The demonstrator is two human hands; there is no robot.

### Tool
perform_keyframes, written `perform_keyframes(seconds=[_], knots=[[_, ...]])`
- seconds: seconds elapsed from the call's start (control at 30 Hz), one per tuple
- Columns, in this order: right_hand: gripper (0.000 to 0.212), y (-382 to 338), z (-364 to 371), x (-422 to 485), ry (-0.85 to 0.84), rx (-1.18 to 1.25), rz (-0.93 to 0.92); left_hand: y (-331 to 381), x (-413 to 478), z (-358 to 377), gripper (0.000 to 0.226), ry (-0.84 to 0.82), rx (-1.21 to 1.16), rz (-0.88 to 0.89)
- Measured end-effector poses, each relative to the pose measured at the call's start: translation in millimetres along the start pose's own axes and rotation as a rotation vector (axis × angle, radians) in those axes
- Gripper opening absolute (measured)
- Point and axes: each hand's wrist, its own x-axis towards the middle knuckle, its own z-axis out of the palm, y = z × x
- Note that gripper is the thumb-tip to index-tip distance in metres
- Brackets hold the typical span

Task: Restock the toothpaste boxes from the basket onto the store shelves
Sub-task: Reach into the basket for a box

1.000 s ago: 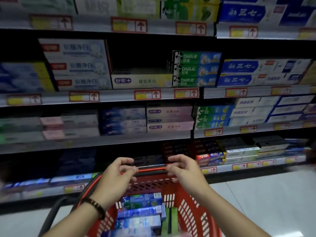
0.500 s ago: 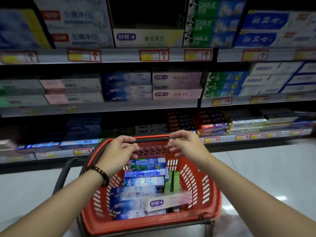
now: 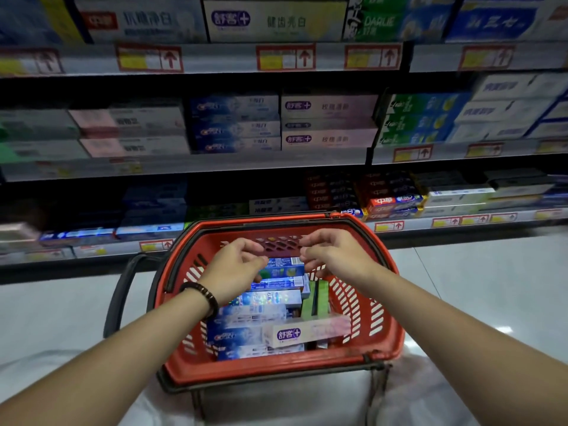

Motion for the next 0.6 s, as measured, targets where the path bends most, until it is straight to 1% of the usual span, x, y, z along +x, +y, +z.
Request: perform_keyframes(seconds=[0.23,0.37,0.47,0.53,0.6], knots=[[0.013,14.9,-0.6,-2.9,-0.021,-0.073,0.052,-24.6,15.3,28.5,0.019,-0.104,0.070,-0.116],[0.012,21.1,-6.7,-5.5,-0.025,-0.085,0.075,-50.1,30.5,54.4,0.025,-0.202,0.225,-0.160],[0.011,21.3,-10.9,-6.9,-0.027,-0.079,0.075,-71.8,34.8,71.3,0.035,-0.281,0.383,-0.182],[0.010,20.1,-13.8,-7.7,-0.028,-0.073,0.074,-81.5,35.2,77.8,0.043,-0.294,0.459,-0.210],[0.010,17.9,-15.2,-9.2,-0.028,-0.068,0.076,-88.0,35.5,80.5,0.052,-0.295,0.483,-0.254]])
